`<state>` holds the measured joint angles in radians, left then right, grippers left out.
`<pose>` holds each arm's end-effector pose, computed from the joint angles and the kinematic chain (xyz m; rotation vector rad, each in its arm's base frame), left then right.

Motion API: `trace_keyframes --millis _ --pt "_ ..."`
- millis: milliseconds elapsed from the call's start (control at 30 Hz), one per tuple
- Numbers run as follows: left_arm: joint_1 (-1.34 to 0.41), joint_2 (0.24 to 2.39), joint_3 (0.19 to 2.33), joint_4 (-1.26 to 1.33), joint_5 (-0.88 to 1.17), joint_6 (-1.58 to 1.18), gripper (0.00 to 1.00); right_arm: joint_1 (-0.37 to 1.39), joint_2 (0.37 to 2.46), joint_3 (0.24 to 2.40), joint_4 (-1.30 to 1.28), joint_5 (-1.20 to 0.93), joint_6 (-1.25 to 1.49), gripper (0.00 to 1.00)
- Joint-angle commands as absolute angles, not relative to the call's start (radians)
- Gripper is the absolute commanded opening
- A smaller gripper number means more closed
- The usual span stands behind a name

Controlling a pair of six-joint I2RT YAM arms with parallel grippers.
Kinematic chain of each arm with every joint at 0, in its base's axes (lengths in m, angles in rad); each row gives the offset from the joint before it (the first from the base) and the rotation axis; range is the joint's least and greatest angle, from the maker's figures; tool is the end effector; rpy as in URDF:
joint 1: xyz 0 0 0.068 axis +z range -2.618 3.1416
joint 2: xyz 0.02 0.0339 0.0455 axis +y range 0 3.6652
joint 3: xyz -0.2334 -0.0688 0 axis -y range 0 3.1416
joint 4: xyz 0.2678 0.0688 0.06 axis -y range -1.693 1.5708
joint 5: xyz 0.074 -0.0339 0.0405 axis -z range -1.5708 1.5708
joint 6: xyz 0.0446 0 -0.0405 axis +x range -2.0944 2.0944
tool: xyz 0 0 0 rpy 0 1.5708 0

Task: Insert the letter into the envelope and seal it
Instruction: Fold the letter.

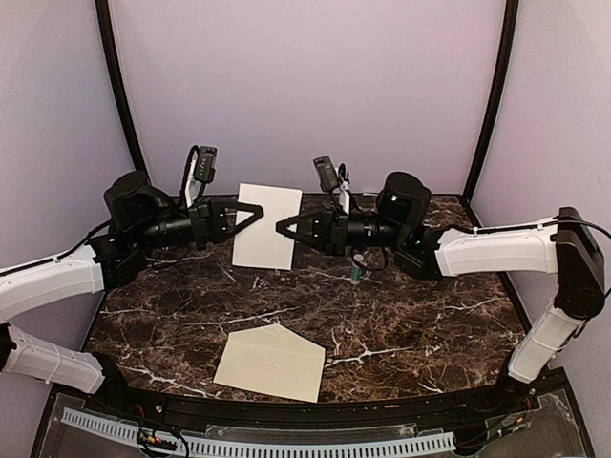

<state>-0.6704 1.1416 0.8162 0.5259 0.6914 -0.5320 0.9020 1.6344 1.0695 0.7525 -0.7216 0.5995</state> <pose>0.2190 -0.2099 0.3186 0.7392 1.4051 -1.4371 0.2241 0.3311 0.2738 -0.9189 1.4061 1.6810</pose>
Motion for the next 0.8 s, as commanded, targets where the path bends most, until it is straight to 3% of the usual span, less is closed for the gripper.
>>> trace_keyframes --millis 0,67,100,167,233,367,767 --pt "-0.666 1.148 0.806 0.533 0.705 -0.526 0.01 0.909 1.63 1.083 0.808 -0.704 0.615 0.0" --pt "-0.665 1.15 0.81 0.484 0.693 -0.5 0.33 0.904 1.61 1.08 0.76 -0.676 0.588 0.0" --pt "-0.666 1.148 0.808 0.439 0.669 -0.491 0.59 0.9 1.595 1.072 0.731 -0.658 0.571 0.0" --pt "-0.665 1.141 0.791 0.368 0.621 -0.455 0.82 0.881 1.554 1.046 0.687 -0.62 0.546 0.0" --pt "-0.659 1.14 0.764 0.297 0.588 -0.414 0.88 0.852 1.496 1.01 0.639 -0.581 0.528 0.0" --pt "-0.654 1.187 0.703 0.187 0.573 -0.348 0.89 0.795 1.379 0.946 0.517 -0.489 0.464 0.0" --pt "-0.698 1.523 0.794 0.039 0.628 -0.238 0.79 0.716 1.139 0.816 0.365 -0.38 0.381 0.0"
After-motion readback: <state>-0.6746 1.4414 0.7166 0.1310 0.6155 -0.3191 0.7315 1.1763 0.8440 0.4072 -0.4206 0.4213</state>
